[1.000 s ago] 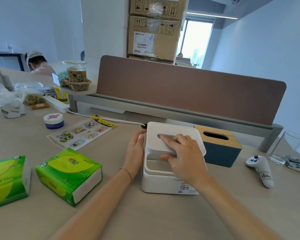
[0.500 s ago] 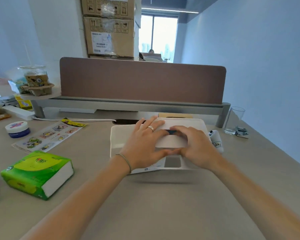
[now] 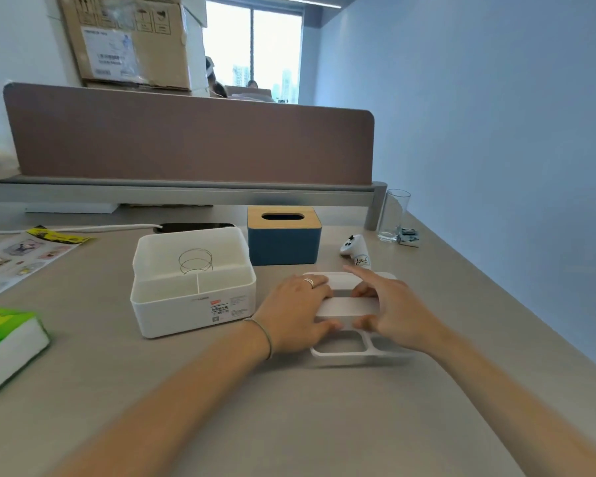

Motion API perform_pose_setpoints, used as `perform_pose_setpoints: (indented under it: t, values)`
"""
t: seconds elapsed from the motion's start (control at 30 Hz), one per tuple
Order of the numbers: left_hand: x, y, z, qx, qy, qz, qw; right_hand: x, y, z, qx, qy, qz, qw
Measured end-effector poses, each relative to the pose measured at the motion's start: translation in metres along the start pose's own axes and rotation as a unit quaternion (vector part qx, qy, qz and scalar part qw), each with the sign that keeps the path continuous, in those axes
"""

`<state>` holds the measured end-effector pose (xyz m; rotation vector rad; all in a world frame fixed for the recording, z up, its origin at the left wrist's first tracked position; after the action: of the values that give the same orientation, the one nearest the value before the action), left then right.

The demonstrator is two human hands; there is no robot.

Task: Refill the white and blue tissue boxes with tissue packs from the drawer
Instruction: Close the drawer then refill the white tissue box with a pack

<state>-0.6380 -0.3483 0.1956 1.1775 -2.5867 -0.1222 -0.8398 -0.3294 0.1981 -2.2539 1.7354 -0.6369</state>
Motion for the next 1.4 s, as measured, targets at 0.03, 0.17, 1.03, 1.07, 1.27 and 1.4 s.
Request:
perform_pose_setpoints:
  t: [0.03,0.17,1.03,1.07,1.27,1.4]
  values:
    - [0.000,0.002,0.003,0.002,-0.005,0.002,1.000,-0.001,0.004,0.003,0.001,-0.003,0.000,1.000]
    - [0.002,0.003,0.011,0.004,-0.018,0.002,1.000,-0.003,0.016,0.012,-0.005,-0.006,0.005,1.000]
    - [-0.060,-0.071,-0.096,0.070,0.099,-0.098,0.988,0.070,-0.127,0.017,-0.041,0.082,-0.124,0.988]
    - [-0.071,-0.081,-0.103,0.078,0.099,-0.112,0.986,0.075,-0.142,0.021,-0.035,0.077,-0.137,0.987]
    - [-0.143,-0.136,-0.137,0.111,0.094,-0.200,0.969,0.097,-0.228,0.059,0.000,0.058,-0.199,0.978]
    - [-0.190,-0.171,-0.154,0.099,0.085,-0.266,0.955,0.102,-0.281,0.087,0.056,0.028,-0.223,0.973]
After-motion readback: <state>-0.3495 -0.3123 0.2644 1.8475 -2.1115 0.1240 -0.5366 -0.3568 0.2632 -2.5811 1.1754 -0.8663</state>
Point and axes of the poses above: each hand's wrist, its own x-axis towards the middle knuckle, its own z-axis out of the palm, y = z × x, the point moved 2 cm from there along x, towards the middle knuckle, and after that the axes turned 5 degrees about -x, right-handed, at the moved point
